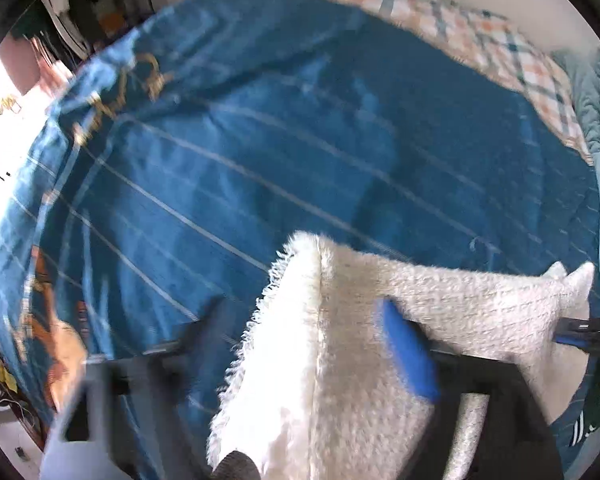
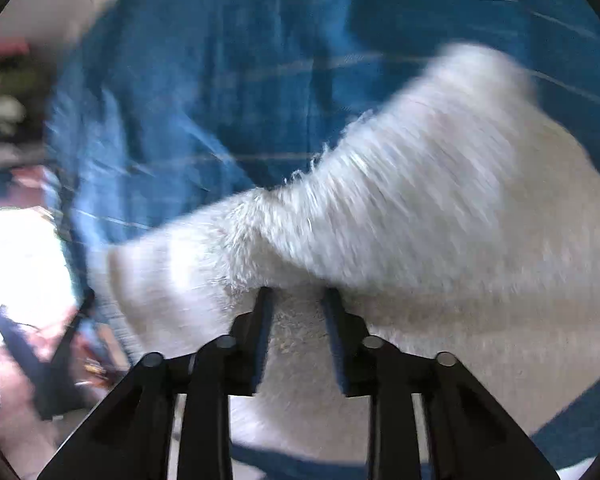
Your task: Fold large clothes
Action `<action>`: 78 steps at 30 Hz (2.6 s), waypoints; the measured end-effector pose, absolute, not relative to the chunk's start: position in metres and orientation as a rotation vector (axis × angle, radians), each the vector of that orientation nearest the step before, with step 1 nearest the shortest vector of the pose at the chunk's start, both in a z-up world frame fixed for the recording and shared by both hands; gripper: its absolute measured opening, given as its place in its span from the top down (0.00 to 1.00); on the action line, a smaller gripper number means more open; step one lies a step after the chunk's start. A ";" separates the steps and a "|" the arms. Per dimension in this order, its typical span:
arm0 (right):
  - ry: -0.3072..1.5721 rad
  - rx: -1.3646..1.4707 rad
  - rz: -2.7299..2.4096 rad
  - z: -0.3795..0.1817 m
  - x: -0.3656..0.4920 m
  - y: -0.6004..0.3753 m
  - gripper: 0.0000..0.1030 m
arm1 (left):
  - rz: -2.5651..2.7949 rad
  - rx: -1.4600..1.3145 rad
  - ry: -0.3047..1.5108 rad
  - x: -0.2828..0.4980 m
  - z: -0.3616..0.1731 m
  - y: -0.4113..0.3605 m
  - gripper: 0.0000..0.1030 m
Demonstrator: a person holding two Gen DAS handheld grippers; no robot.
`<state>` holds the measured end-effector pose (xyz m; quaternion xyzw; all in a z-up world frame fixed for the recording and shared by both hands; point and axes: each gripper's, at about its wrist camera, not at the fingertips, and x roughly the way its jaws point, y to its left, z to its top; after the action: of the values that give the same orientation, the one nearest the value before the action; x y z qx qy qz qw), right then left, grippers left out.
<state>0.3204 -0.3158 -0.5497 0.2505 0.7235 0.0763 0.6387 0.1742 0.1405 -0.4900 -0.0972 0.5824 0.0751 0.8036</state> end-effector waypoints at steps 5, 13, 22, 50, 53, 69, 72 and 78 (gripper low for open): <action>1.477 0.755 0.008 -0.517 0.243 -0.417 0.34 | 0.098 -0.186 1.202 0.166 -0.461 0.077 0.09; 1.355 1.036 -0.033 -0.592 0.157 -0.501 0.19 | -0.020 -0.191 1.344 0.185 -0.529 -0.055 0.09; 1.058 1.367 0.114 -0.671 0.183 -0.495 0.18 | -0.007 -0.153 1.398 0.193 -0.566 -0.053 0.00; 0.955 0.714 0.428 -0.427 0.253 -0.377 0.79 | -0.105 -0.490 1.295 0.226 -0.517 -0.009 0.00; 1.016 0.610 0.535 -0.429 0.243 -0.299 0.79 | 0.041 -0.556 1.254 0.172 -0.491 0.064 0.00; 1.405 0.191 0.674 -0.573 0.196 -0.075 0.71 | 0.497 -0.656 1.166 -0.012 -0.464 0.204 0.00; 1.457 0.325 0.799 -0.548 0.197 -0.101 0.34 | 0.449 -0.717 1.141 -0.013 -0.455 0.196 0.00; 1.481 0.463 0.760 -0.506 0.201 -0.194 0.17 | 0.326 -0.908 1.117 -0.021 -0.463 0.170 0.00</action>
<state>0.2015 -0.1938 -0.5055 0.2039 0.6516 0.3346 0.6495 -0.0208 0.1699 -0.4625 -0.4137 0.5092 0.1487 0.7399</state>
